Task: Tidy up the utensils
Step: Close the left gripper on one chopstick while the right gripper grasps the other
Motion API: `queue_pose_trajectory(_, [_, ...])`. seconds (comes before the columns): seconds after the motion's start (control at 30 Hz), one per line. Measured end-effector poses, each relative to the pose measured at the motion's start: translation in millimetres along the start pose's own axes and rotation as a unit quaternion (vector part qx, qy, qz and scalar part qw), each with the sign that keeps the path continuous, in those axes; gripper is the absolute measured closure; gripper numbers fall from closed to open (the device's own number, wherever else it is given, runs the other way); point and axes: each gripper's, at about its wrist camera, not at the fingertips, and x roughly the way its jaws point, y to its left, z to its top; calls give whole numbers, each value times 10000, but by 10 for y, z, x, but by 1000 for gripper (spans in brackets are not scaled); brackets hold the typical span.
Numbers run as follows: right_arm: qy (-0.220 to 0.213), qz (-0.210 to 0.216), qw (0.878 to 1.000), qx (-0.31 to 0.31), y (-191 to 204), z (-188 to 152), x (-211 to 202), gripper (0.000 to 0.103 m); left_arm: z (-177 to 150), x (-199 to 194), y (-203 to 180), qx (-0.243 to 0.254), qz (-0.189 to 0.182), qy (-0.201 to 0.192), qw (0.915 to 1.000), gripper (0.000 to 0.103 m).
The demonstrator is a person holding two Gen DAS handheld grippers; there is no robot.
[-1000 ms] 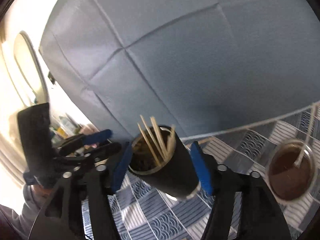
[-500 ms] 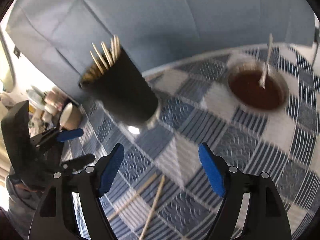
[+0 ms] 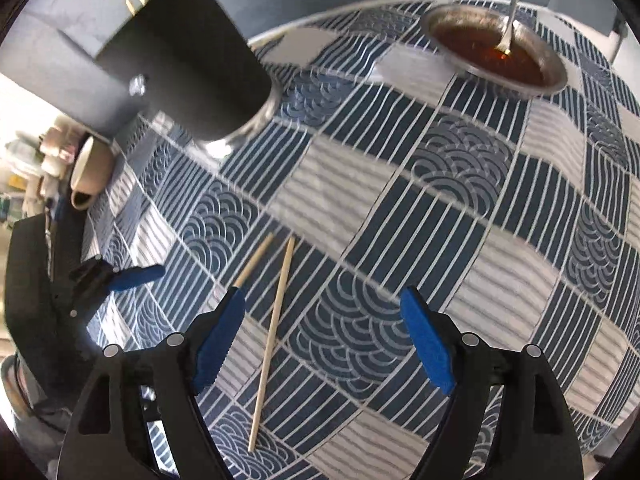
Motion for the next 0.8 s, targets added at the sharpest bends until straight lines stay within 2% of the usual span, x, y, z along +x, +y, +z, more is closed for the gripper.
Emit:
queue_pose_trajectory(0.17, [253,-152,9995,-133,208,-39,148,20,-76,0,49,-168,16,-143,9998,16])
queue_pose_trajectory(0.3, [504,-886,9942,-349,375,-34,274,20,-117,-45,75,-262,3,-107,9996,30])
queue_pose_trajectory(0.4, [626,-1078,9913,-419,464,-38,346,22,-157,-89,125,-383,8,-98,9992,45])
queue_pose_trajectory(0.43, [693,-1109,9904,-446,481,-47,379,27,-168,-100,138,-417,7,-96,9991,52])
queue_pose_trajectory(0.47, [776,-1128,9893,-497,494,-61,417,38,-192,-118,154,-455,15,-101,9989,56])
queue_pose_trajectory(0.5, [731,-1236,9872,-699,536,-91,418,41,-211,-132,184,-508,1,-105,9987,63])
queue_pose_trajectory(0.57, [642,-1146,9859,-1036,572,-146,374,58,-234,-140,253,-592,-17,-103,9982,75])
queue_pose_trajectory(0.6, [611,-1119,9859,-1080,555,-155,353,62,-253,-149,287,-646,-29,-103,9979,82])
queue_pose_trajectory(0.67, [571,-1106,9865,-1067,451,-141,297,87,-286,-159,351,-735,-75,-83,9972,89])
queue_pose_trajectory(0.73, [572,-1050,9874,-1033,333,-127,255,98,-309,-162,386,-814,-108,-70,9966,92])
queue_pose_trajectory(0.8, [585,-954,9882,-1049,264,-129,228,98,-371,-193,416,-842,-71,-56,9964,92])
